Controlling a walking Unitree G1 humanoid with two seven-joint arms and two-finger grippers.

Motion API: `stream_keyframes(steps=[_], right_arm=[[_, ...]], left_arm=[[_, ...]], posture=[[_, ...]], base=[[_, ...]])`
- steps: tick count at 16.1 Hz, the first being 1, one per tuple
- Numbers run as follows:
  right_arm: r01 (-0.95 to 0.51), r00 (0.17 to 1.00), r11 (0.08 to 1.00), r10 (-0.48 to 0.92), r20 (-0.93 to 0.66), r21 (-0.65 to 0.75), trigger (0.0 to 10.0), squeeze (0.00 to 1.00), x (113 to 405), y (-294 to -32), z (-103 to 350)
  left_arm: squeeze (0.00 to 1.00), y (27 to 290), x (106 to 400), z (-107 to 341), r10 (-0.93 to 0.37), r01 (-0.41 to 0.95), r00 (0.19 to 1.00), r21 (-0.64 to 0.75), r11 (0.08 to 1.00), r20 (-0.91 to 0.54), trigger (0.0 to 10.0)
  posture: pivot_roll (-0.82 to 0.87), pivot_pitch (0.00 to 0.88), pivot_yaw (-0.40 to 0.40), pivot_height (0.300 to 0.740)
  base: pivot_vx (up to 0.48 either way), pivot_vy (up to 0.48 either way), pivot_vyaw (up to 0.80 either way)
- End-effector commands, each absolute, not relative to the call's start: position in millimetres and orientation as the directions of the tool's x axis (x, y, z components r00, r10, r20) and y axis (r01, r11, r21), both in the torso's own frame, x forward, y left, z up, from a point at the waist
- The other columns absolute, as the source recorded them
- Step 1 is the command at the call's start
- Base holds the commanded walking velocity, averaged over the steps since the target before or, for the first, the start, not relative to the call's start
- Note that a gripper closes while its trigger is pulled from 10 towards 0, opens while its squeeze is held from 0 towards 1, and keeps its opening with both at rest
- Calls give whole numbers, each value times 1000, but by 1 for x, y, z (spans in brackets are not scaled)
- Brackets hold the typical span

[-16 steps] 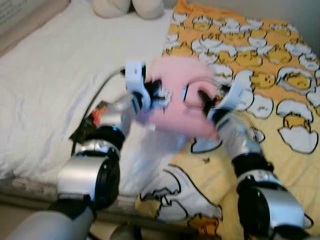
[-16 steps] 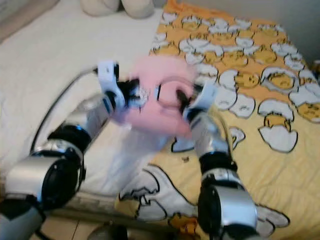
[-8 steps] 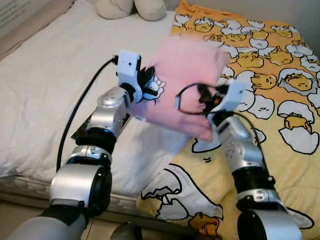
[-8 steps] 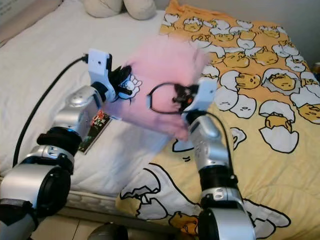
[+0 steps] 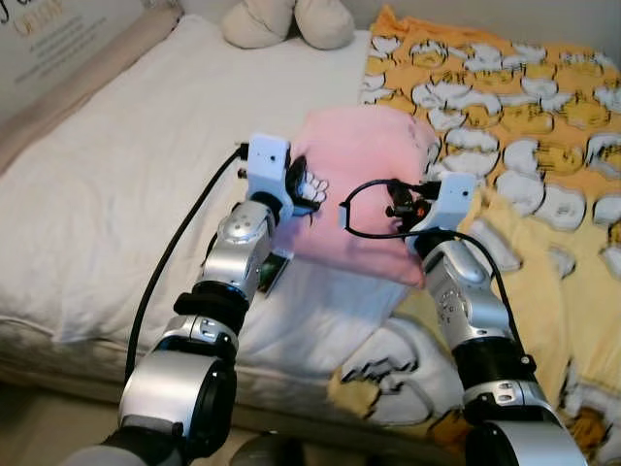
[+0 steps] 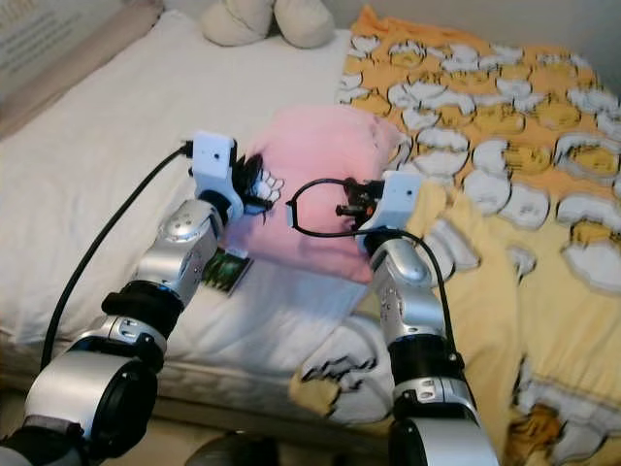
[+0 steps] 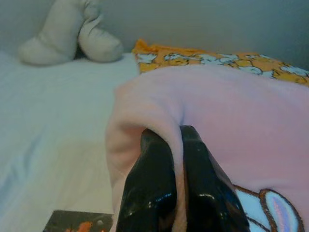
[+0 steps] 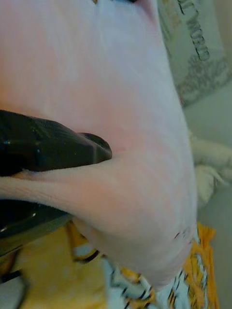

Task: Clean up the room

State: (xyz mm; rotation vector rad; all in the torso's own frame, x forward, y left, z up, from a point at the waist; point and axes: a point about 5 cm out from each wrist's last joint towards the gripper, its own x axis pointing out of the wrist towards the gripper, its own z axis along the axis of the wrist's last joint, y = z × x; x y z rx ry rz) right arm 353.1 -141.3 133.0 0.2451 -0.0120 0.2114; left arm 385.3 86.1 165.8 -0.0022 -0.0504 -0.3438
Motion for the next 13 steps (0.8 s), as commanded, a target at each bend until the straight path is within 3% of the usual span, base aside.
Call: stream_keyframes(steps=[1,2,6,13], right_arm=[[-174,984,960,160,83,217,10000,0,353,-154,139],[-181,982,959,165,89,217,10000,0,352,-153,140],[-186,982,960,174,76,208,10000,0,353,-149,137],[-197,980,960,187,65,200,10000,0,351,-151,133]], left_arm=[[0,93,389,184,-307,302,944,55,952,124,10000],[0,95,389,187,-306,290,942,124,949,141,10000],[0,94,390,185,-300,289,945,92,953,133,10000],[0,85,384,171,-296,294,951,35,955,90,10000]], posture=[[-48,0,24,740],[-41,0,23,740],[-40,0,26,740],[-46,0,23,740]], base=[[0,480,0],[0,480,0],[0,480,0],[0,480,308]])
